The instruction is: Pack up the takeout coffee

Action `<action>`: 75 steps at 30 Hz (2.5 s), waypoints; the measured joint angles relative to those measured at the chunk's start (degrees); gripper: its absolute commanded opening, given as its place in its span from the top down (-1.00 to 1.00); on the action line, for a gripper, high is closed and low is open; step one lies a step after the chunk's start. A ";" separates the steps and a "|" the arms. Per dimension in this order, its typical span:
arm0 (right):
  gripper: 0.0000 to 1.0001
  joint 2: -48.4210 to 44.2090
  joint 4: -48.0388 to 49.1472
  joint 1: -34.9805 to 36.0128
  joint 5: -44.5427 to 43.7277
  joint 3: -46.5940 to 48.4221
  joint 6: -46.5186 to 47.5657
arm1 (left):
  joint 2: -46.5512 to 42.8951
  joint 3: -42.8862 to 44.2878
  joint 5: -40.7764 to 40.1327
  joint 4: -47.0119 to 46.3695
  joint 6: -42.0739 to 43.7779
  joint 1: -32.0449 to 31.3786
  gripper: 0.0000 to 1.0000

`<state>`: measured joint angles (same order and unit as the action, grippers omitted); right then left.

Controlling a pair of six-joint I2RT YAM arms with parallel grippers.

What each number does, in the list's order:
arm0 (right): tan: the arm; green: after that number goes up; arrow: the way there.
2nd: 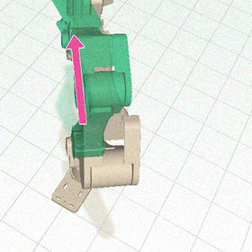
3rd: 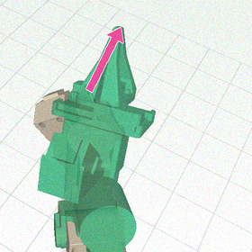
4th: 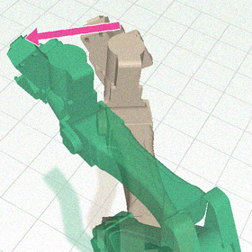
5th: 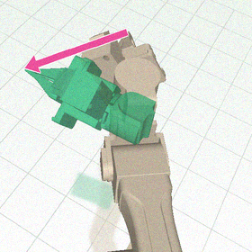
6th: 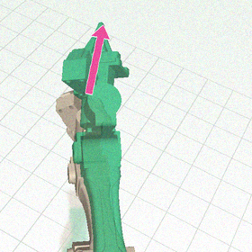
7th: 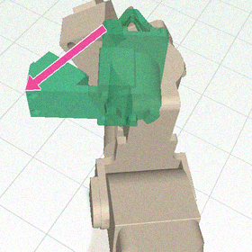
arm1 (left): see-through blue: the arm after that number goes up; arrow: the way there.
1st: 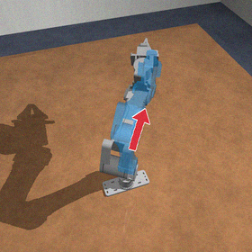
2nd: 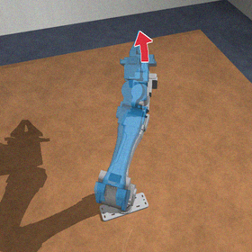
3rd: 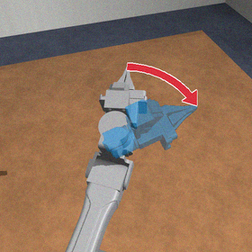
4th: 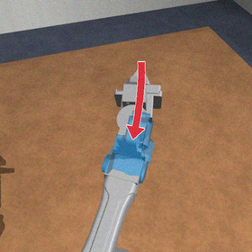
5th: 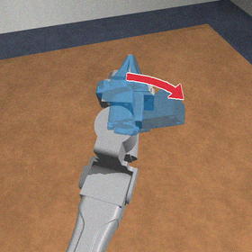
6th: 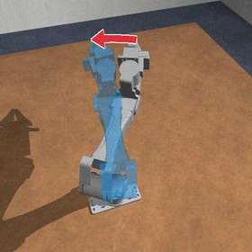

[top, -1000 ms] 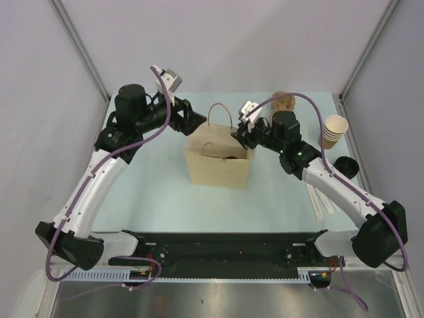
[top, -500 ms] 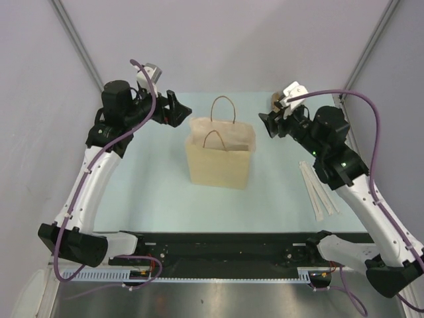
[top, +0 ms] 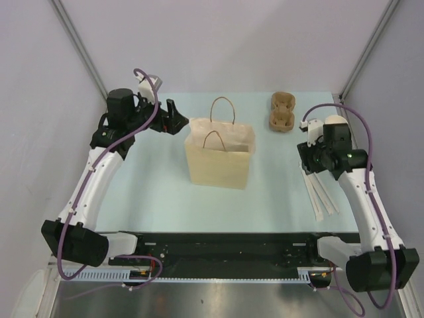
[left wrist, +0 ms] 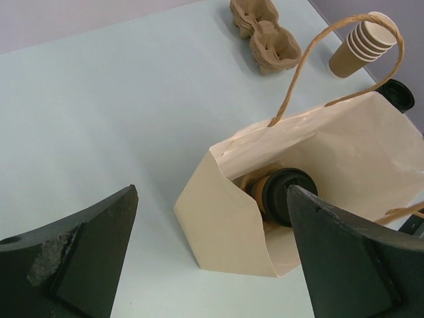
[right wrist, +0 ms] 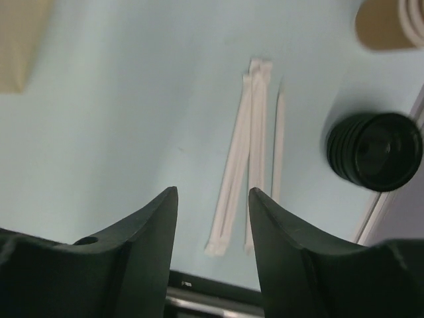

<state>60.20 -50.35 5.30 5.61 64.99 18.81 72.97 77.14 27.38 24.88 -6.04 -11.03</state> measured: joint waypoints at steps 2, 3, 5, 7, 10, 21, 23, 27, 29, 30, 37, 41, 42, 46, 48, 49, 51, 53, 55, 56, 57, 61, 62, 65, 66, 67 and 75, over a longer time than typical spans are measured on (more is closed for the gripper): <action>0.15 2.49 -0.90 -1.68 -1.01 -2.62 1.07 | 0.02 -0.07 0.26 0.11 0.00 0.09 -0.99; 0.23 3.67 -0.68 -2.49 -1.70 -3.82 1.68 | 0.04 -0.07 0.50 0.09 -0.02 0.15 -0.99; 0.27 5.70 0.61 -3.67 -2.89 -6.36 2.95 | 0.20 -0.07 1.09 0.13 -0.04 0.20 -0.99; 0.33 7.96 2.47 -4.83 -4.20 -8.35 4.15 | 0.57 -0.07 1.51 0.17 -0.04 0.22 -0.99; 0.39 12.48 5.86 -6.54 -5.68 -9.86 5.90 | 1.22 -0.07 1.60 0.68 -0.02 0.28 -0.99; 0.47 27.10 16.65 -10.43 -9.29 -10.12 10.03 | 3.63 1.09 1.29 3.13 0.11 1.36 -0.99; 0.47 28.13 17.57 -10.56 -9.27 -10.12 10.45 | 4.33 1.49 1.29 3.15 0.17 1.51 -0.99; 0.46 30.56 19.56 -10.71 -9.29 -10.12 11.10 | 6.54 2.91 1.31 3.78 0.52 1.70 -0.99; 0.46 31.91 20.41 -10.95 -9.29 -10.12 11.41 | 7.63 3.67 1.29 4.28 0.57 1.77 -0.99; 0.46 32.57 20.79 -11.08 -9.27 -10.12 11.52 | 8.17 4.20 1.29 4.70 0.59 1.79 -0.99; 0.50 35.15 22.93 -13.14 -7.96 -10.05 12.76 | 9.57 5.49 1.36 5.62 0.70 1.90 -0.99; 0.91 35.28 23.23 -14.95 -4.63 -9.86 13.64 | 9.60 5.51 1.40 5.79 0.74 1.92 -0.99; 1.00 35.34 23.10 -15.28 -3.87 -9.73 13.92 | 9.60 5.51 1.40 5.86 1.03 1.90 -0.99; 1.00 35.15 21.31 -16.92 0.50 -8.55 14.40 | 9.60 5.79 1.46 6.38 1.64 1.92 -0.99; 1.00 33.75 19.74 -17.53 3.39 -7.82 14.53 | 9.60 5.81 1.53 6.51 2.08 1.92 -0.99; 1.00 32.24 18.69 -17.73 4.66 -7.50 14.73 | 9.60 5.81 1.53 6.54 2.21 1.92 -0.99; 1.00 27.85 16.24 -17.88 7.30 -6.40 15.30 | 9.55 5.81 1.51 6.56 2.69 1.95 -0.99; 1.00 22.69 14.08 -17.88 9.84 -4.68 15.80 | 9.35 5.79 1.51 6.49 3.06 2.01 -0.99; 1.00 16.44 12.15 -17.86 12.48 -2.21 15.96 | 8.81 5.57 1.51 6.38 3.26 2.05 -0.99; 1.00 12.83 11.06 -17.86 14.47 -0.42 15.93 | 8.41 5.35 1.46 6.29 3.48 2.10 -0.99; 1.00 10.40 10.51 -17.86 15.67 0.85 15.72 | 8.02 5.22 1.42 6.25 3.56 2.12 -0.99; 1.00 1.75 9.62 -17.86 23.43 7.87 11.10 | 6.47 4.46 1.42 5.64 3.58 2.38 -0.99; 1.00 0.59 10.27 -17.62 24.92 8.90 9.64 | 6.03 4.15 1.40 5.51 3.56 2.51 -0.99; 1.00 -2.34 14.88 -14.64 28.37 11.45 1.97 | 4.98 3.72 1.36 5.29 3.78 2.82 -0.99; 1.00 -2.67 17.09 -12.48 28.50 12.11 -0.70 | 4.70 3.67 1.29 5.27 4.09 2.86 -0.99; 1.00 -2.62 18.93 -10.14 28.50 12.83 -3.21 | 4.46 3.65 1.27 5.27 4.20 2.93 -0.99; 1.00 7.34 33.38 9.68 23.69 23.87 -17.46 | 1.90 3.15 -0.11 5.29 6.08 3.67 -0.99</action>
<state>67.55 -16.97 14.98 29.30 88.86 1.34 74.87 80.29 27.27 30.17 0.03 -7.35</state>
